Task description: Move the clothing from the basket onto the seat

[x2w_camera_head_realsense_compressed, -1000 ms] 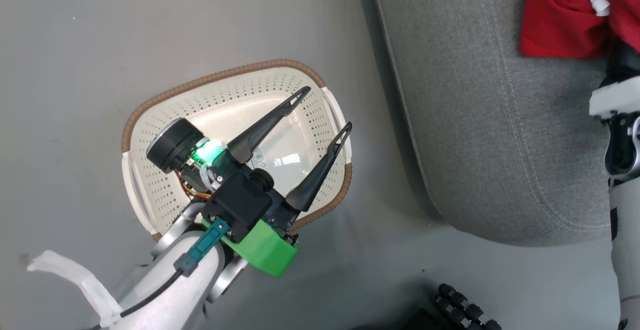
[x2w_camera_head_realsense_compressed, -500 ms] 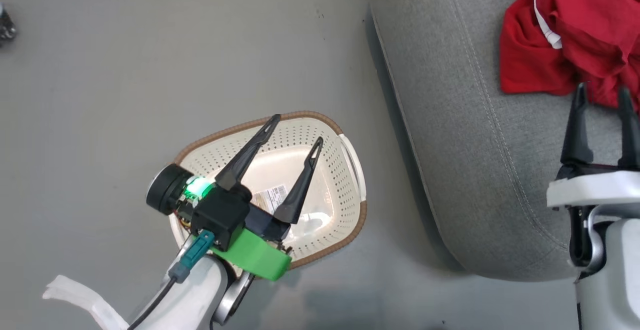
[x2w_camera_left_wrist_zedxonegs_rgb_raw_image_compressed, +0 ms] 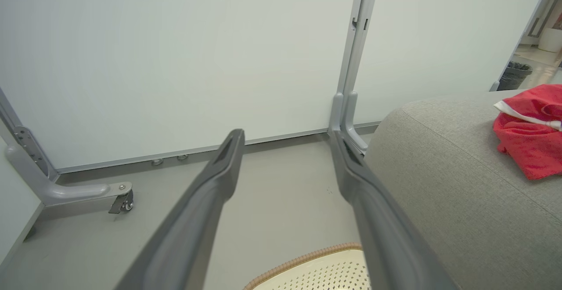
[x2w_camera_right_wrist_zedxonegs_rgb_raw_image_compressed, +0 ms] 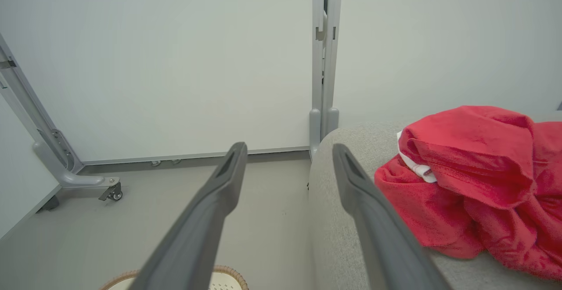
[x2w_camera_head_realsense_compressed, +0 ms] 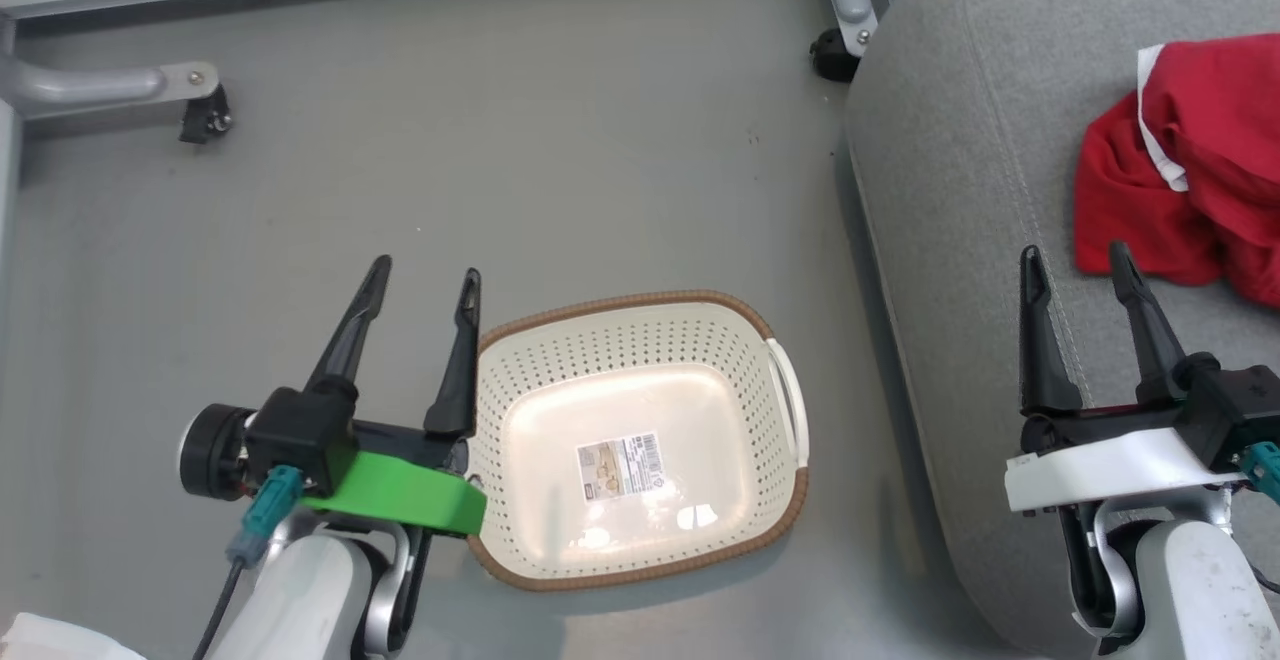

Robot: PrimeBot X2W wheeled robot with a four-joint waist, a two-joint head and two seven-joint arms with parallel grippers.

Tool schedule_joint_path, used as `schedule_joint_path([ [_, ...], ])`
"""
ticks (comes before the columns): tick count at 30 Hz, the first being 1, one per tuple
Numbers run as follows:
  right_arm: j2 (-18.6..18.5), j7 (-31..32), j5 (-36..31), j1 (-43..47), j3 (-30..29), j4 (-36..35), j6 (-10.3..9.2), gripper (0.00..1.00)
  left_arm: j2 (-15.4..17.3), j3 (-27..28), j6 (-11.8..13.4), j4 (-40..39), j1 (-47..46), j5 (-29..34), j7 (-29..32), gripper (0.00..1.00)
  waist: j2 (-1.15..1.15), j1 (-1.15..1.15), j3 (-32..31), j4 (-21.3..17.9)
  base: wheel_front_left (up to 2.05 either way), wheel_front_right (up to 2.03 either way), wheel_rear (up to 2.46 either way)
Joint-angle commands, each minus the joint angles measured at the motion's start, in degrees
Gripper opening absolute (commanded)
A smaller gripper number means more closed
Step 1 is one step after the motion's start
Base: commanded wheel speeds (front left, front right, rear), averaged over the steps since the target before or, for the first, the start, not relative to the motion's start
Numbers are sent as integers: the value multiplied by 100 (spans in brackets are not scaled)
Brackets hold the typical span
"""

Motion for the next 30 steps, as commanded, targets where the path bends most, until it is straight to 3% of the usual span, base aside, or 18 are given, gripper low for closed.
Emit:
schedule_joint_path([
  [1,-5,43,2,98,45,-54,-10,100,-11,114,29,-21,129,-6,-26,100,0,0,-343,367,0,0,0],
  [8,-2,258,-64,303,212,-140,-9,100,-63,875,0,91,565,151,-25,100,0,0,-635,628,0,0,0],
  [15,0,392,-9,582,260,-199,-9,100,-186,1486,-265,124,1021,280,-26,100,0,0,-908,673,0,0,0],
  [30,0,583,156,1109,431,-333,-9,100,-494,1931,-790,442,1555,631,-25,100,0,0,-1348,540,0,0,0],
])
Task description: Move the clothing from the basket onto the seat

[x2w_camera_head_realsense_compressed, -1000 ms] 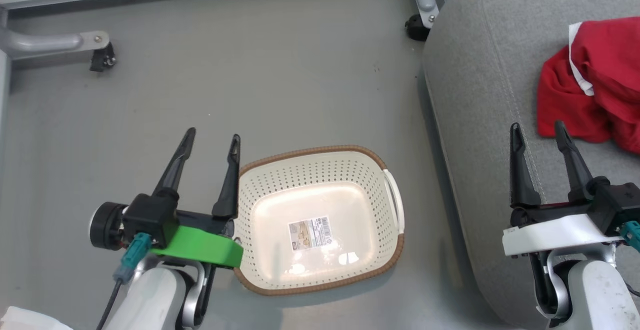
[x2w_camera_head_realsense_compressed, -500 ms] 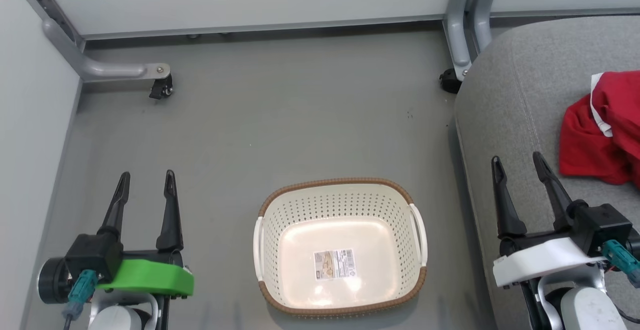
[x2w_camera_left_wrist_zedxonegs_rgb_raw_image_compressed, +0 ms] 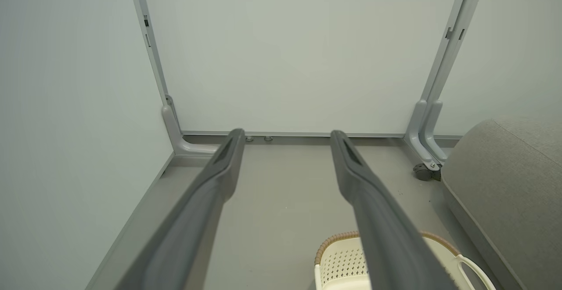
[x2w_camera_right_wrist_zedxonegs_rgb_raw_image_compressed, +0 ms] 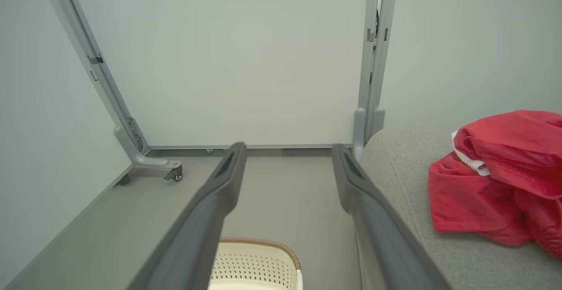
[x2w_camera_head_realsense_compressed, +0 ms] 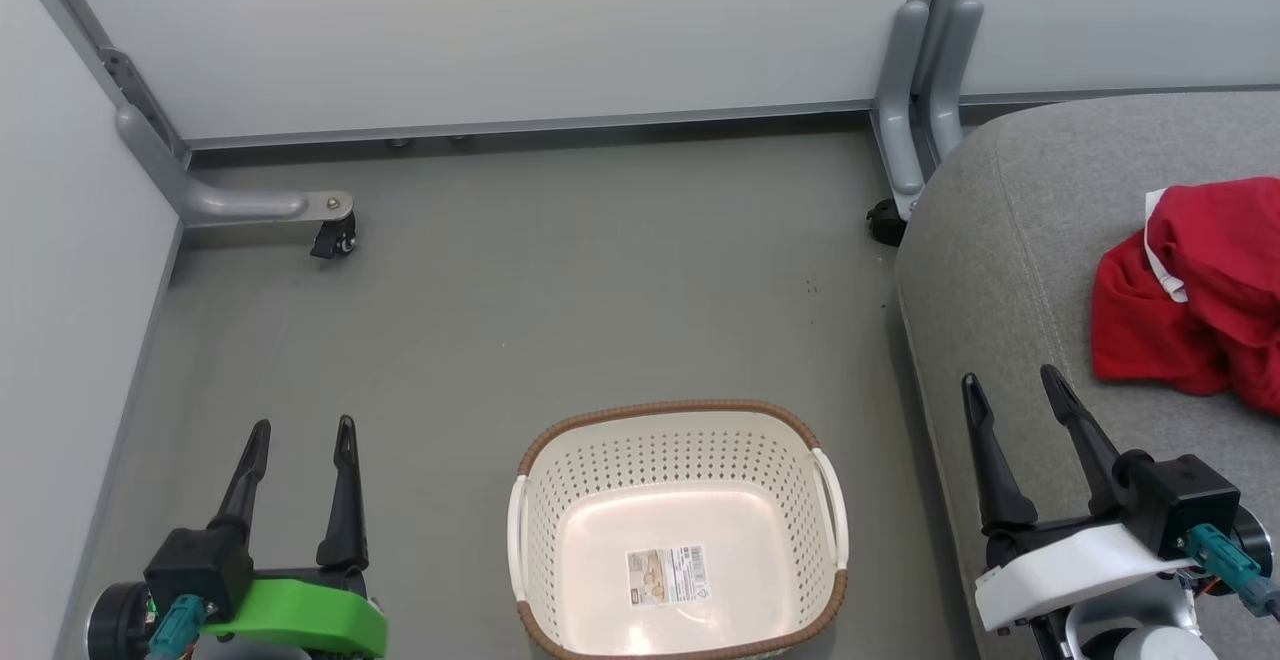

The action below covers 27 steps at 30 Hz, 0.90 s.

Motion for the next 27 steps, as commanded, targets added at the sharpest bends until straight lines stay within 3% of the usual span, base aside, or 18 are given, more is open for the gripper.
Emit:
schedule_joint_path([
  [1,-7,11,47,85,6,-43,-8,100,-45,22,-28,27,88,96,-20,100,0,0,-52,-47,0,0,0],
  [27,-7,53,52,218,-2,-91,-8,100,-260,321,-269,380,51,516,-19,100,0,0,-139,-69,0,0,0],
])
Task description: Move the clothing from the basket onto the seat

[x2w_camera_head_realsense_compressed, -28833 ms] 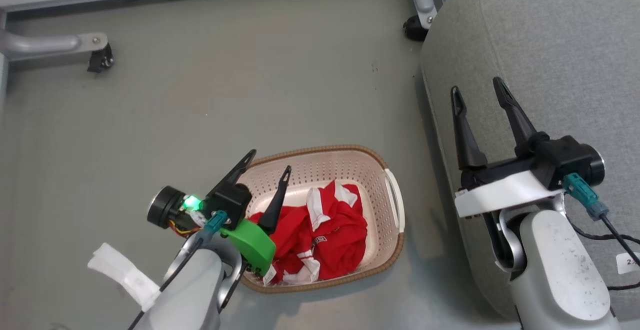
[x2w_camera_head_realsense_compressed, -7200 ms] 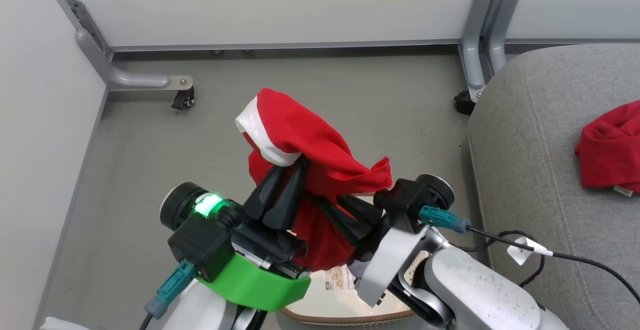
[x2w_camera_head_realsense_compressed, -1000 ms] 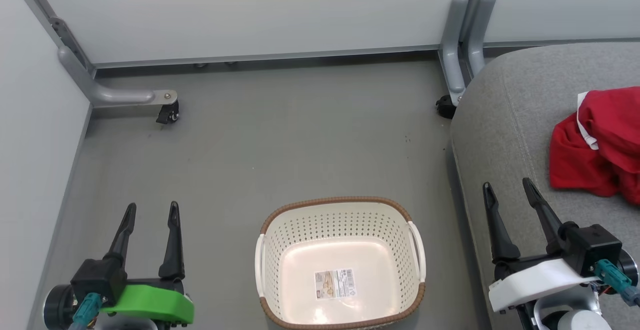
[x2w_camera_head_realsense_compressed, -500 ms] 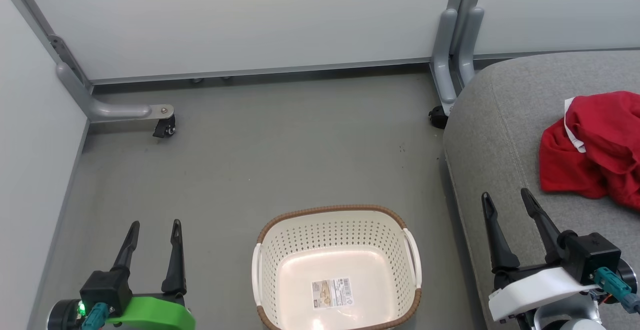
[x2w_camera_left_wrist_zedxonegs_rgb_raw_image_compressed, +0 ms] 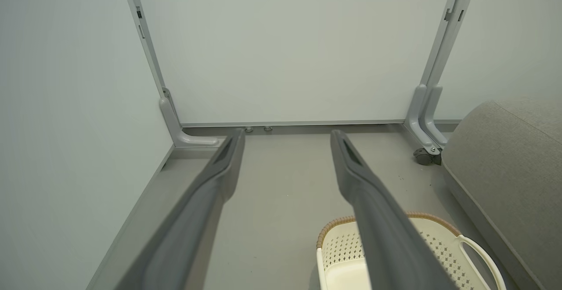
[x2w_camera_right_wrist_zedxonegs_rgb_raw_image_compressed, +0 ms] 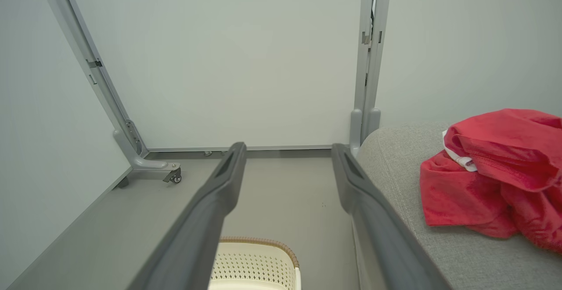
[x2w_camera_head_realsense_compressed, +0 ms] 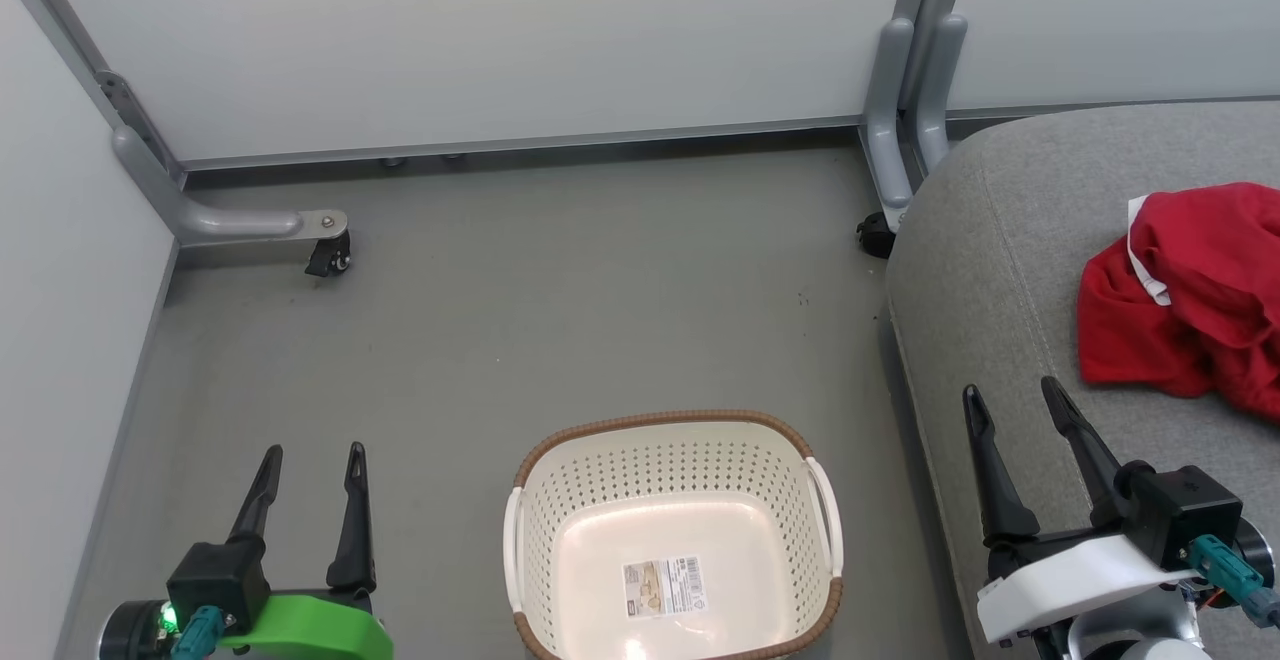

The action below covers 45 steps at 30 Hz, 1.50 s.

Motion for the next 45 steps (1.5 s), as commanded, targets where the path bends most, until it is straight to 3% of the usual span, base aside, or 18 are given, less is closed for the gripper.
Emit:
schedule_joint_path([
  [1,-7,29,22,81,-7,-15,-10,100,-9,39,-31,20,-29,30,-20,100,0,0,-1,2,0,0,0],
  [6,-7,25,44,82,-11,-9,-9,100,-38,59,-57,64,-58,98,-20,100,0,0,-10,17,0,0,0],
  [7,-7,28,51,77,-15,-11,-9,0,-42,60,-65,77,-76,114,-20,0,0,0,-9,25,0,0,0],
  [11,20,36,72,24,21,153,0,0,-82,51,-40,245,11,21,59,0,0,0,-11,19,0,0,0],
  [27,-103,164,1955,-248,10,517,-1,0,-146,251,-111,199,-140,-1677,501,0,0,0,-26,-10,0,0,0],
  [45,-172,316,3642,-493,-44,855,-3,0,-207,425,-180,152,-277,-3249,898,0,0,0,-42,-44,0,0,0],
])
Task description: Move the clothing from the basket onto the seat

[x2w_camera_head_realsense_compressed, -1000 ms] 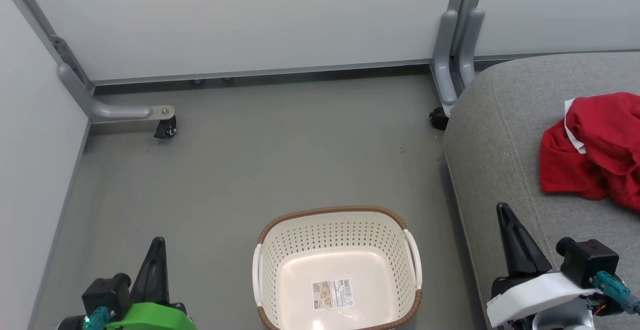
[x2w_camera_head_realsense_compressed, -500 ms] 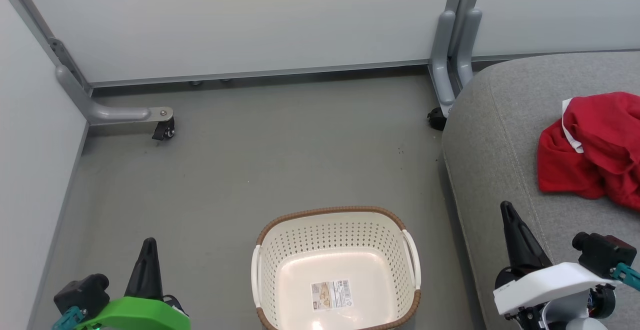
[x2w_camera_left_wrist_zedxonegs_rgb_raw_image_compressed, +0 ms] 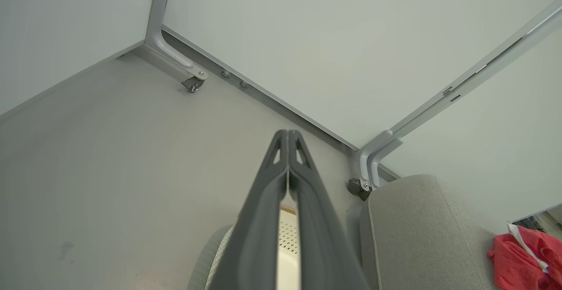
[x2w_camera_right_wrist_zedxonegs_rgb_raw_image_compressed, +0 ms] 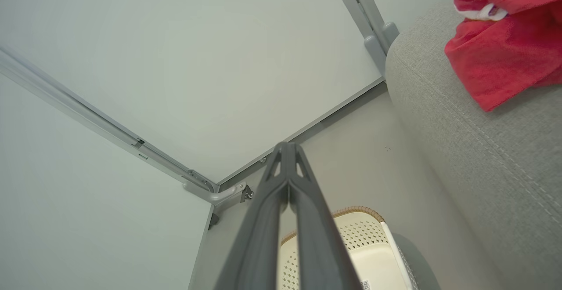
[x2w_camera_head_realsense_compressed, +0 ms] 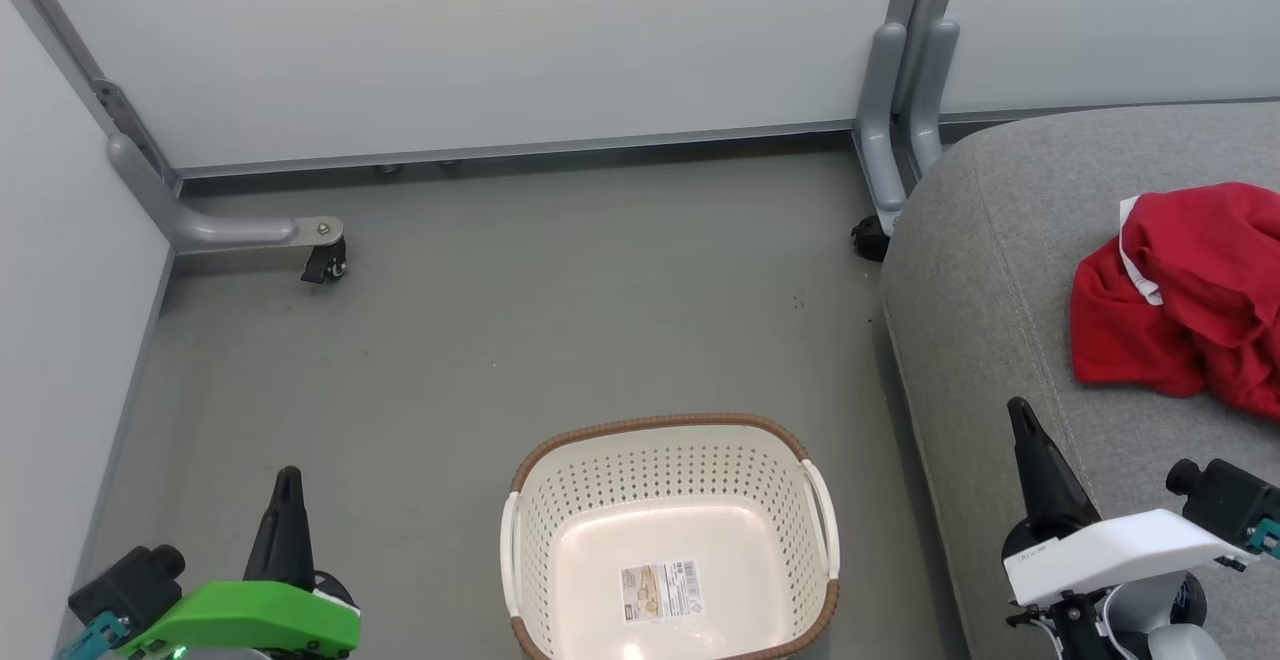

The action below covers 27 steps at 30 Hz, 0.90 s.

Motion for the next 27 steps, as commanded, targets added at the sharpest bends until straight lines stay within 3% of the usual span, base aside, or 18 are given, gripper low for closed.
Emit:
schedule_joint_path([
  [1,-37,32,223,-176,-27,-28,-2,0,17,63,-45,-81,-191,-200,42,0,0,0,-1,-3,0,0,0],
  [27,-75,253,2088,-449,-147,365,-1,0,-60,269,-120,-123,-347,-1988,511,0,0,0,-25,-51,0,0,0],
])
